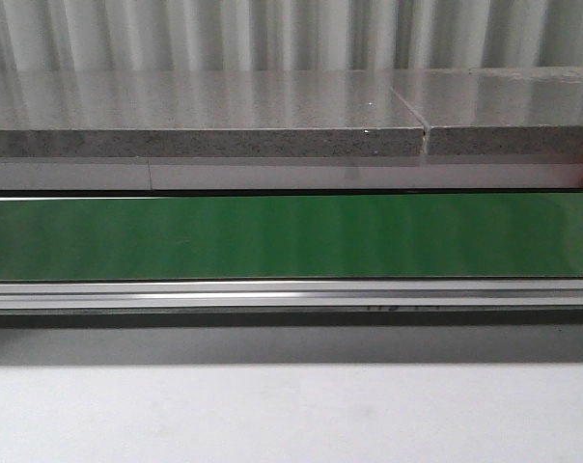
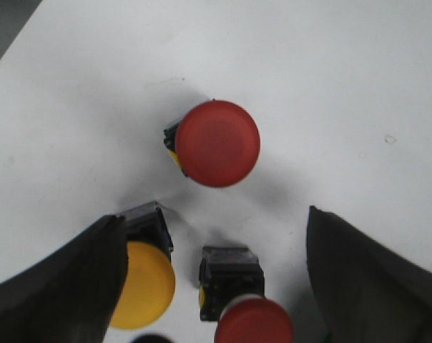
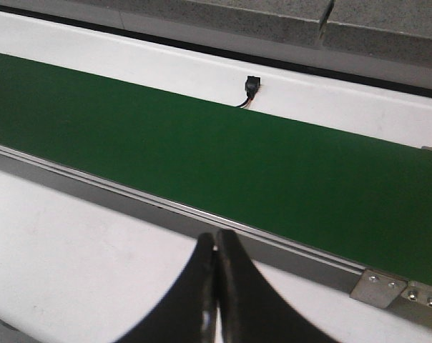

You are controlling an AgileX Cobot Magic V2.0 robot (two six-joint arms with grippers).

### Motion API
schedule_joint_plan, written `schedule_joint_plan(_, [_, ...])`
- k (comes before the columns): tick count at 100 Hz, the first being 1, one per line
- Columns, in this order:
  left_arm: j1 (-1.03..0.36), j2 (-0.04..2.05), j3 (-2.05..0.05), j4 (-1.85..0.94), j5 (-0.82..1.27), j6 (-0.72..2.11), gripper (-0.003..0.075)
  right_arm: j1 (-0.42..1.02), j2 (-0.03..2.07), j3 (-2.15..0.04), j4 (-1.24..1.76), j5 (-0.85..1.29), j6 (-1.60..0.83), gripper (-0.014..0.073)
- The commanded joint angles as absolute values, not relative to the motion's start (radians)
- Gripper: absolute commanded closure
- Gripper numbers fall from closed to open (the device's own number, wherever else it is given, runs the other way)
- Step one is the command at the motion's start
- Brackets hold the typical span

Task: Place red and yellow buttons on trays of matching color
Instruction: 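Grasp a red mushroom button from the pile with the left gripper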

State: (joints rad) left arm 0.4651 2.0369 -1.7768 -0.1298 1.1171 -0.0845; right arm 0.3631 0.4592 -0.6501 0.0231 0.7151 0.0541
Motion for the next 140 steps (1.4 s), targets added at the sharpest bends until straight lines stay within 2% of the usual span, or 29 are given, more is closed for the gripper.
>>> schedule_joint_plan(1, [0.467,2.019,-1.833,-0.140,1.075,-0.084,0.0209,0.363,0.462,-0.676,0.027,0.650,0.041,0.0699])
schedule_joint_plan(49, [0.458,2.138,-1.890,-0.143,1.039,-0.073,0.0216,0.363,0.462,-0.676,0.027,0.651,0.041,0.0699])
schedule_joint_plan(59, [0.458,2.138,-1.890,-0.145,1.031,-0.073,0.0281,0.363,0.462,-0.676,0.027,0.651,0.041,0.0699])
schedule_joint_plan(78, [0.458,2.138,-1.890,-0.145,1.018,-0.046,0.0459,0.363,0.462,-0.676,0.027,0.651,0.041,0.0699])
schedule_joint_plan(90, [0.458,2.137,-1.890,-0.145,1.007,-0.036,0.0511,0.363,0.462,-0.676,0.027,0.651,0.041,0.0699])
schedule_joint_plan(140, [0.404,1.977,-1.890,-0.088,1.037,0.013,0.0514,0.363,0.462,-0.676,0.027,0.651,0.041,0.0699])
